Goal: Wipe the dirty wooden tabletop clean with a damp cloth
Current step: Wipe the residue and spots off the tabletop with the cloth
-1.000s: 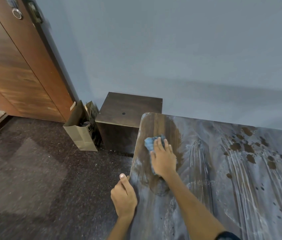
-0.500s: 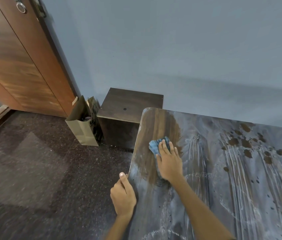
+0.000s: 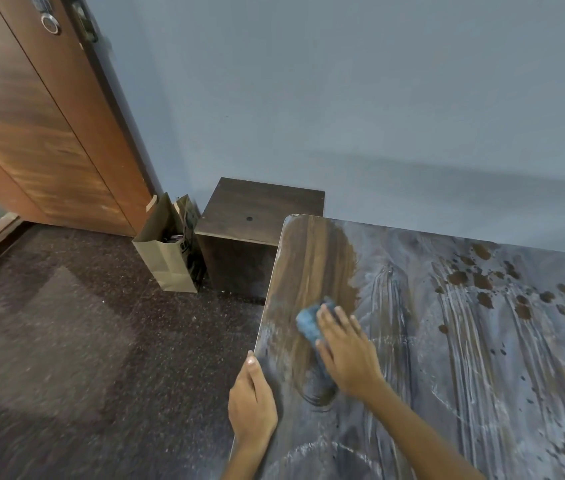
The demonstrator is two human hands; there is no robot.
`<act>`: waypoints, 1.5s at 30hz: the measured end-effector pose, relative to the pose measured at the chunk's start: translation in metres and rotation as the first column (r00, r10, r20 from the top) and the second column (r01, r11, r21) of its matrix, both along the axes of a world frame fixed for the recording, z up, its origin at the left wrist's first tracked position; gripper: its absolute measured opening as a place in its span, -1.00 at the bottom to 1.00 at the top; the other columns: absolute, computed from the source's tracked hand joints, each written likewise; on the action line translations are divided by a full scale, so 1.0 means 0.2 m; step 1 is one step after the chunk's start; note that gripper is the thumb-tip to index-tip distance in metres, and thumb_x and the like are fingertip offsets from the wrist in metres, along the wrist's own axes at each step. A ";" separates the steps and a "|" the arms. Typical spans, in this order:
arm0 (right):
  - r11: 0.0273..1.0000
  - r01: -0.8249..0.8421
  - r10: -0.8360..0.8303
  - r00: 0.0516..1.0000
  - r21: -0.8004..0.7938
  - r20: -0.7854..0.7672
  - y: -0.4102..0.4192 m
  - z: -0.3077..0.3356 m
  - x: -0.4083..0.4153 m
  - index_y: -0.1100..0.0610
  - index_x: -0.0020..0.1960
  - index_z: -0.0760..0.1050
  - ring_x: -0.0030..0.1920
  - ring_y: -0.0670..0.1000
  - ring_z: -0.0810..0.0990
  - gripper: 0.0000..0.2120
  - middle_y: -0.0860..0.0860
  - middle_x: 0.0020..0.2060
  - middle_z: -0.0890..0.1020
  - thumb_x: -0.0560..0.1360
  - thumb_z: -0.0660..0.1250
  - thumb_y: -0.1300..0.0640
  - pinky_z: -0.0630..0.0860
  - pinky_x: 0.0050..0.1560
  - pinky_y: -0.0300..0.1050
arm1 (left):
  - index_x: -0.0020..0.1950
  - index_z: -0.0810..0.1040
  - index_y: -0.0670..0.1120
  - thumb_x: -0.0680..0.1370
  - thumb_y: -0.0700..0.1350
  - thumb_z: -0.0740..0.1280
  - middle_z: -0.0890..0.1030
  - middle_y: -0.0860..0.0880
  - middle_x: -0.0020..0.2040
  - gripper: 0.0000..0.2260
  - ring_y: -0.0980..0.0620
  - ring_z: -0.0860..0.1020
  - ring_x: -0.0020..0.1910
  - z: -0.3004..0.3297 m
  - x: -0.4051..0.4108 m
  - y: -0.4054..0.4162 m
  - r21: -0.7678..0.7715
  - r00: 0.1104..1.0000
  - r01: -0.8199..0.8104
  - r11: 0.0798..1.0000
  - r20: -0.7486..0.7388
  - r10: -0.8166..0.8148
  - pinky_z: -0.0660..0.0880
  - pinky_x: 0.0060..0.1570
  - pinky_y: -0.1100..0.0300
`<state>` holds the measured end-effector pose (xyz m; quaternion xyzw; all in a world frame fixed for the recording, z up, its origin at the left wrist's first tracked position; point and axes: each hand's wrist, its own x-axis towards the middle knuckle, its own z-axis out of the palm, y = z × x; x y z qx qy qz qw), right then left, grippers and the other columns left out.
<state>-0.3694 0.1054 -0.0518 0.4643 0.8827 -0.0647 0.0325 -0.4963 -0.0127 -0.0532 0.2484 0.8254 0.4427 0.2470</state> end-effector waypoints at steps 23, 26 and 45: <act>0.992 0.094 -0.099 0.993 -0.079 -0.061 -0.09 0.01 -0.23 0.15 0.50 -0.07 0.50 0.11 -0.08 -0.48 0.06 0.50 0.02 0.59 -0.16 -0.01 -0.17 0.45 0.01 | 0.25 0.53 -0.14 0.59 0.18 -0.19 0.54 -0.13 0.24 -0.36 -0.13 0.44 0.28 0.03 -0.02 -0.06 0.011 0.963 -0.125 0.992 0.241 0.118 0.29 0.31 -0.02; 0.985 -0.164 0.159 0.984 -0.059 -0.083 -0.29 0.00 -0.26 0.16 0.48 0.09 0.49 0.10 0.06 -0.45 0.06 0.48 0.17 0.54 -0.16 -0.02 -0.09 0.43 0.04 | 0.22 0.55 -0.18 0.56 0.21 -0.19 0.56 -0.19 0.21 -0.31 -0.17 0.45 0.25 0.01 -0.03 -0.06 0.007 0.957 -0.156 0.988 0.248 0.150 0.31 0.28 -0.02; 0.952 -0.292 0.283 0.954 -0.090 -0.094 -0.34 -0.01 -0.26 0.17 0.48 0.06 0.49 0.12 0.03 -0.50 0.07 0.49 0.14 0.59 -0.04 0.02 0.05 0.47 0.11 | 0.20 0.54 -0.21 0.57 0.19 -0.19 0.56 -0.17 0.19 -0.33 -0.15 0.47 0.23 -0.01 -0.01 -0.21 0.017 0.946 -0.176 0.984 0.280 0.164 0.34 0.22 0.03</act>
